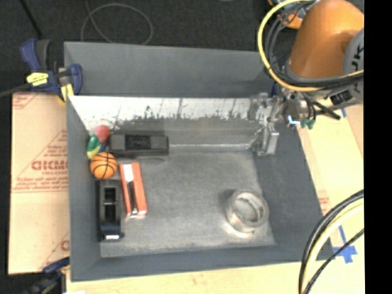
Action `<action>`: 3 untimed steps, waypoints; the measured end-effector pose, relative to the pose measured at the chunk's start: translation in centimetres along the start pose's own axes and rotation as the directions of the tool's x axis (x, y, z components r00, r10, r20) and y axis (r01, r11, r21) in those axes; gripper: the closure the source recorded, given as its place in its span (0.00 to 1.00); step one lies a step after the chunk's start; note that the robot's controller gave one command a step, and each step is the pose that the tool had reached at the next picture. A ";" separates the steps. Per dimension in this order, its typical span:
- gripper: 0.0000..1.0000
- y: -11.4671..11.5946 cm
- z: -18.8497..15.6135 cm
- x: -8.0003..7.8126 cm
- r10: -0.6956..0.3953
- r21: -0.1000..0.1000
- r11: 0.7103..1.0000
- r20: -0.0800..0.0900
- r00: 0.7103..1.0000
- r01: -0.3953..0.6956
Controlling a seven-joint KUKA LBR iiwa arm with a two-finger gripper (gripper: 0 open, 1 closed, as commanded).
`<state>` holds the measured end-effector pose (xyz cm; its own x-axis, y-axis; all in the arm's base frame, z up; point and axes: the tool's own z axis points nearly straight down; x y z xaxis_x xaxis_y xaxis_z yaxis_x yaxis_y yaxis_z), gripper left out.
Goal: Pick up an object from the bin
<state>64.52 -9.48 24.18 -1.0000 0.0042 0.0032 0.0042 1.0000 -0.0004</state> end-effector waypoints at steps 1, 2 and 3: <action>0.00 0.0 -0.6 -0.1 -0.001 0.001 1.000 0.008 1.000 0.001; 0.00 0.4 0.7 0.2 -0.074 0.003 0.997 0.013 0.997 0.074; 0.00 0.1 4.4 2.0 -0.137 0.001 0.991 0.009 0.991 0.137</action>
Offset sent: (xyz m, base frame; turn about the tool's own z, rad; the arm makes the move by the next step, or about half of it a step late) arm -0.0147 0.0129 -0.0456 -0.2293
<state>62.51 -9.39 19.78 -0.9911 -0.1327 -0.0055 -0.1327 0.9912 -0.0013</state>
